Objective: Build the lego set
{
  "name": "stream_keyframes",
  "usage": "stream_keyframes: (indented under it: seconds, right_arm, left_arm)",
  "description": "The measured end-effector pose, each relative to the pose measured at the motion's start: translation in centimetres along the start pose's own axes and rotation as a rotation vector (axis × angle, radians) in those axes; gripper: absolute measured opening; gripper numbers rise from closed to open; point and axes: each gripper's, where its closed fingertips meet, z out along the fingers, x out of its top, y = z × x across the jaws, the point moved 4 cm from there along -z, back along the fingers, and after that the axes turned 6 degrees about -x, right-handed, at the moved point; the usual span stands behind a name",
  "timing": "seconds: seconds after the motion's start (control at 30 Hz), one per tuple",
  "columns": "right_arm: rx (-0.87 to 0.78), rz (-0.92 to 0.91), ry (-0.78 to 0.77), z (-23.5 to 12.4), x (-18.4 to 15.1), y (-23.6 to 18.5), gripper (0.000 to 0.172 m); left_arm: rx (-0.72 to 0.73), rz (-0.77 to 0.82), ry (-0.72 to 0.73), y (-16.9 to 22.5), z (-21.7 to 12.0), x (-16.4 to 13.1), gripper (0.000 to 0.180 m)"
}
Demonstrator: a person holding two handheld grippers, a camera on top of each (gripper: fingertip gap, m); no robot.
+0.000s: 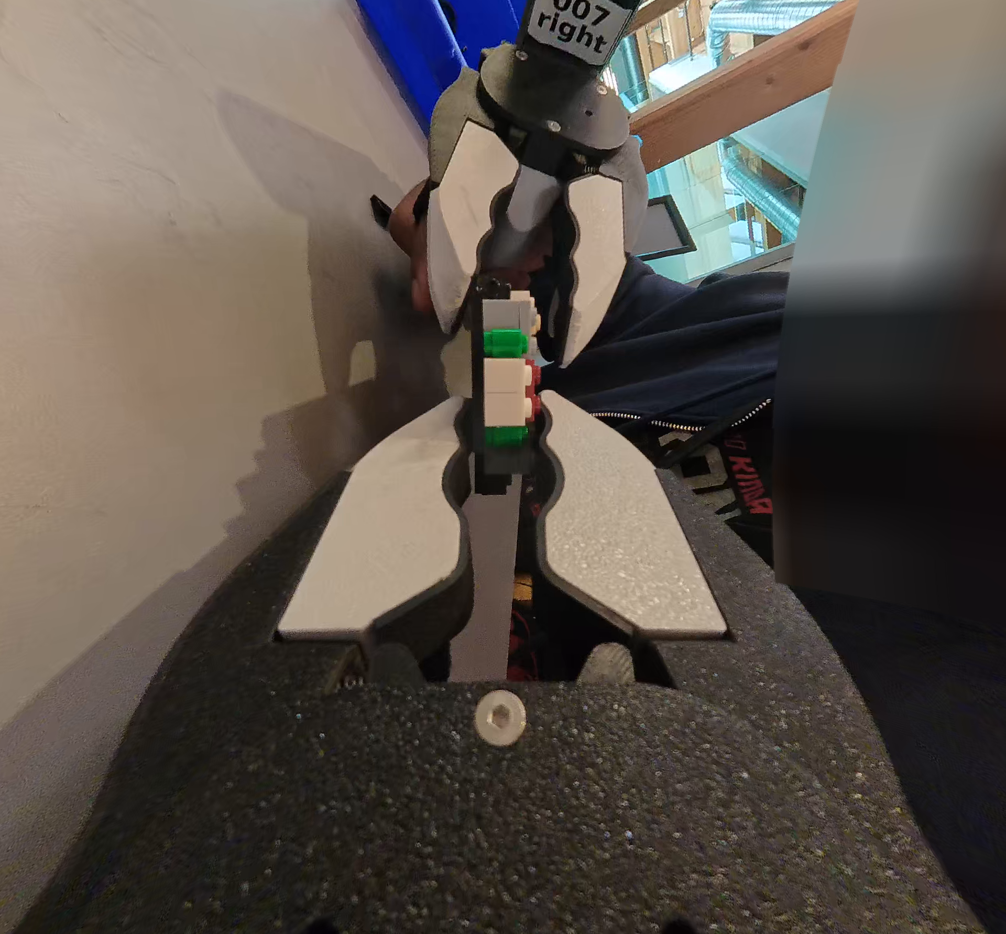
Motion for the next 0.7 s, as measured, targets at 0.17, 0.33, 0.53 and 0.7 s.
stream_keyframes:
  seconds: [0.17,0.33,0.53,0.7]
  right_arm:
    - [-0.009,0.013,-0.042,0.10,-0.58,0.43,0.031]
    - [0.017,0.041,-0.017,0.10,-0.47,0.46,0.026]
    - [0.026,0.040,-0.026,0.19,-0.60,0.44,0.025]
    - [-0.015,-0.013,-0.084,0.13,-1.00,0.66,0.058]
  left_arm:
    - [0.002,0.011,0.008,0.15,-0.28,0.03,0.020]
    - [0.014,0.015,0.012,0.19,-0.34,0.11,0.020]
    - [0.024,0.021,0.002,0.26,-0.33,0.02,0.020]
    - [0.015,-0.005,0.047,-0.43,-0.72,0.46,0.020]
